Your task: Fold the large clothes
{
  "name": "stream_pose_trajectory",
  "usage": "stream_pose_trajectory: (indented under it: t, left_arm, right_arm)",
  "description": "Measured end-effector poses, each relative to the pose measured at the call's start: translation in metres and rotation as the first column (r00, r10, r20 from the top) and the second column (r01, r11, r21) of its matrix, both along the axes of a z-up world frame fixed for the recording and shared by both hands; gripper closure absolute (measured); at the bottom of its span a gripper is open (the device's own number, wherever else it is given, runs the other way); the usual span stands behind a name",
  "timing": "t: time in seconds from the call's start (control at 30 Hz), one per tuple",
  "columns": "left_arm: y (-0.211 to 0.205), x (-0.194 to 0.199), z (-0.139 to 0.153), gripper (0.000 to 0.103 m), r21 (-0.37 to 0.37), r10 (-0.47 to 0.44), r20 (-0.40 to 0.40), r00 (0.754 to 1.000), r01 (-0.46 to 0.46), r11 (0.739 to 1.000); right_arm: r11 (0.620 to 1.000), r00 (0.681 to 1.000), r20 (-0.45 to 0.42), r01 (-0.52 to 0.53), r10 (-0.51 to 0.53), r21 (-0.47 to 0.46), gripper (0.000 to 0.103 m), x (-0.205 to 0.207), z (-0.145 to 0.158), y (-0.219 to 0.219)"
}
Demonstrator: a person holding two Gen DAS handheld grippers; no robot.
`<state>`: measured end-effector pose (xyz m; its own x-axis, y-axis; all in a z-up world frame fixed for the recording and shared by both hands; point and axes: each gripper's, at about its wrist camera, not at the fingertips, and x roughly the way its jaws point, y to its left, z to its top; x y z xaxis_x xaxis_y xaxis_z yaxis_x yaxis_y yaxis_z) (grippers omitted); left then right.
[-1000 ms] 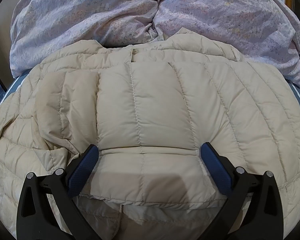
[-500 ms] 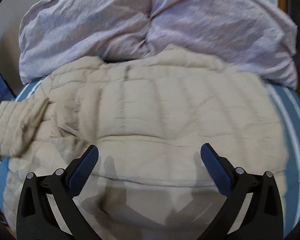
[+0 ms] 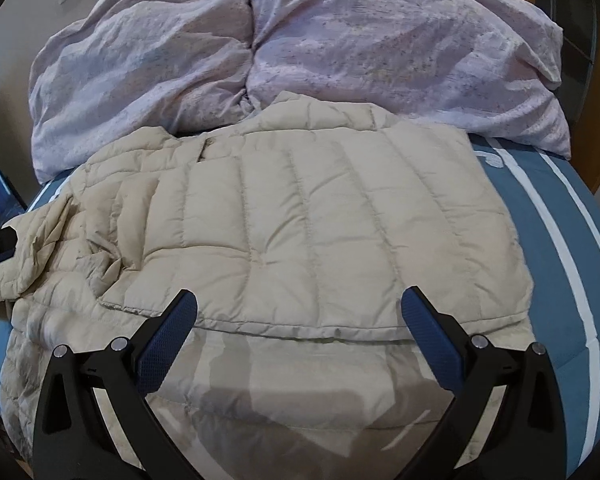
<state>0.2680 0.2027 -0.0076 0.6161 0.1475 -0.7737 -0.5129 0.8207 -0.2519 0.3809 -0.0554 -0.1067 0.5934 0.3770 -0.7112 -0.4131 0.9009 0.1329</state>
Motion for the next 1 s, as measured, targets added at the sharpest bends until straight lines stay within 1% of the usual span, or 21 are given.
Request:
stream_pose_trajectory:
  t: [0.07,0.1,0.17,0.23,0.33,0.37,0.4,0.43,0.47,0.53,0.6,0.77,0.9,1.0]
  left_arm:
    - [0.015,-0.004,-0.004,0.06,0.032,0.04,-0.041,0.998,-0.039,0.999]
    - [0.02,-0.006,-0.007,0.059,0.033,0.048,-0.055,0.997,-0.046,0.998]
    - [0.024,-0.005,-0.016,0.059,0.03,0.048,-0.084,0.995,-0.046,0.999]
    - [0.023,0.001,-0.027,0.056,0.038,0.036,-0.115,0.993,-0.032,0.999]
    - [0.019,0.01,-0.044,0.055,0.095,0.044,-0.168,0.985,-0.028,0.995]
    - [0.019,0.013,-0.05,0.056,0.111,0.051,-0.187,0.981,-0.03,0.993]
    - [0.019,0.016,-0.054,0.066,0.117,0.057,-0.197,0.979,-0.034,0.993]
    - [0.021,0.017,-0.059,0.079,0.121,0.068,-0.207,0.976,-0.043,0.992]
    - [0.025,0.017,-0.063,0.082,0.108,0.073,-0.212,0.975,-0.051,0.993]
    - [0.028,0.016,-0.066,0.093,0.084,0.078,-0.2,0.977,-0.062,0.995]
    - [0.033,0.013,-0.065,0.096,0.056,0.083,-0.187,0.979,-0.073,0.996]
    - [0.036,0.009,-0.057,0.098,-0.032,0.067,-0.13,0.989,-0.072,0.997]
    - [0.016,0.017,-0.037,0.098,-0.049,0.009,-0.051,0.999,-0.012,0.999]
    - [-0.002,0.023,-0.019,0.098,-0.065,-0.04,0.022,0.999,0.041,0.997]
  right_arm:
    - [1.0,1.0,-0.003,-0.009,0.009,0.001,0.001,-0.001,-0.002,0.002]
    - [1.0,1.0,-0.005,-0.012,0.012,-0.001,0.001,-0.001,-0.003,0.003]
    - [1.0,1.0,-0.009,-0.012,0.012,-0.003,0.001,-0.001,-0.005,0.002]
    - [1.0,1.0,-0.015,-0.011,0.011,-0.001,0.001,0.0,-0.006,0.001]
    - [1.0,1.0,-0.02,-0.006,0.006,0.003,0.001,0.0,-0.006,-0.002]
    - [1.0,1.0,-0.021,-0.004,0.004,0.004,0.001,0.001,-0.006,-0.003]
    - [1.0,1.0,-0.022,-0.002,0.002,0.005,0.001,0.001,-0.006,-0.004]
    - [1.0,1.0,-0.022,-0.001,0.001,0.006,0.001,0.001,-0.006,-0.005]
    - [1.0,1.0,-0.024,0.001,-0.001,0.007,0.001,0.002,-0.007,-0.006]
    - [1.0,0.999,-0.032,0.006,-0.005,0.012,0.001,0.003,-0.008,-0.008]
    - [1.0,0.999,-0.042,0.008,-0.007,0.022,0.001,0.005,-0.009,-0.009]
    - [0.999,0.999,-0.043,0.008,-0.006,0.039,0.001,0.003,-0.007,-0.011]
    - [0.999,0.999,-0.039,0.008,-0.006,0.054,0.001,0.001,-0.002,-0.014]
    - [0.998,0.999,-0.032,0.008,-0.006,0.056,0.001,-0.001,0.001,-0.017]
